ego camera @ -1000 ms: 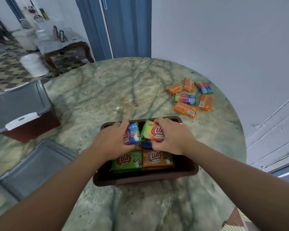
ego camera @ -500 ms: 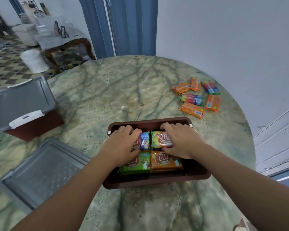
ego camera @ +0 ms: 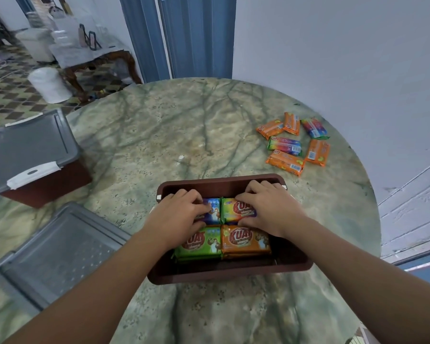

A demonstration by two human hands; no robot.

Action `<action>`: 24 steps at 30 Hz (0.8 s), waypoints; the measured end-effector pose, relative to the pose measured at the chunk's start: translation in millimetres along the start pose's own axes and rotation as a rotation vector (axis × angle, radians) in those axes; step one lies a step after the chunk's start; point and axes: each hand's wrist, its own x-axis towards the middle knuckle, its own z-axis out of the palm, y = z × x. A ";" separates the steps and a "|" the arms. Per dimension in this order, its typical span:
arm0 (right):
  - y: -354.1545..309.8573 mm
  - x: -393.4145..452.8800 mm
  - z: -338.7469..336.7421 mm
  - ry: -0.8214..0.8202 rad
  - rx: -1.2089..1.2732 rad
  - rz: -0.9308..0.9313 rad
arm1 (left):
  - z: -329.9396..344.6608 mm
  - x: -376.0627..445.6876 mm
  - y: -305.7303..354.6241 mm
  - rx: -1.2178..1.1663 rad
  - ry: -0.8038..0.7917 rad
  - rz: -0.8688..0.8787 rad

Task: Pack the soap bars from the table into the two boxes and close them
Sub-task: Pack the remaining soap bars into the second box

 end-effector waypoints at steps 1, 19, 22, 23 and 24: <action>-0.1 0.5 0.1 -0.007 -0.001 0.004 | -0.1 -0.2 0.2 0.002 -0.001 -0.002; 9.0 -19.9 -0.7 0.099 0.659 0.759 | -6.8 -2.9 -3.5 -0.460 0.126 -0.894; 15.9 -16.7 2.2 0.112 0.638 0.740 | -6.3 1.4 -7.3 -0.517 0.121 -0.880; 15.9 -16.3 3.0 0.127 0.633 0.733 | -6.6 2.5 -8.3 -0.516 0.125 -0.876; 16.3 -16.0 4.2 0.133 0.632 0.730 | -6.0 3.3 -9.0 -0.513 0.127 -0.872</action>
